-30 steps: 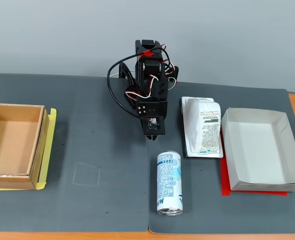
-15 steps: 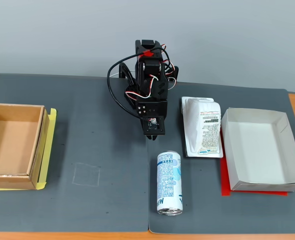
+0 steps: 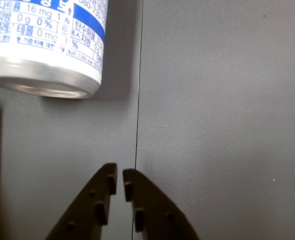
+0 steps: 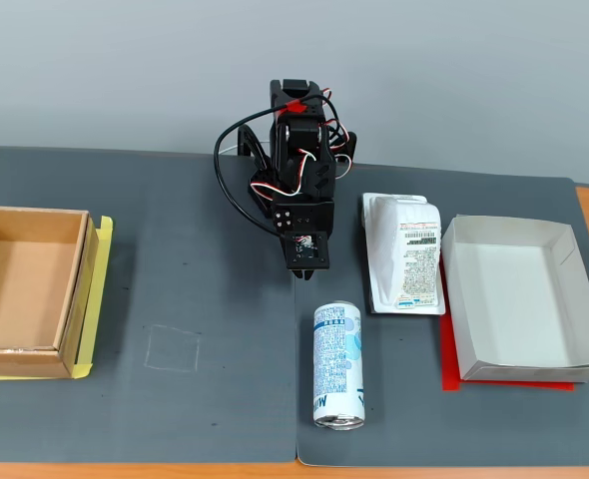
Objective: Pick the can and put it in the brown box
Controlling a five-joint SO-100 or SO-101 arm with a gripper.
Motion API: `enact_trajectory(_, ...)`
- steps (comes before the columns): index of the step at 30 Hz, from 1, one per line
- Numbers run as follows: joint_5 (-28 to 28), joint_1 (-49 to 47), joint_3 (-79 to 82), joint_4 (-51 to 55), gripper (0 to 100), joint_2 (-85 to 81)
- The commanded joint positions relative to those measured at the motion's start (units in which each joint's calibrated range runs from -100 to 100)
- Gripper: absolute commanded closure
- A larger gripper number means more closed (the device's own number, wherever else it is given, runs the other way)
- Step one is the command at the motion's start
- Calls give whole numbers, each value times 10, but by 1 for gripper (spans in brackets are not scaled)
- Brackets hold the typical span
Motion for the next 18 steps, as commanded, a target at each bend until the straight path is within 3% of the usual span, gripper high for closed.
enact_trajectory(1, 2, 2, -5, -5, 98, -3)
enact_trajectory(18, 2, 0, -5, -6, 98, -3)
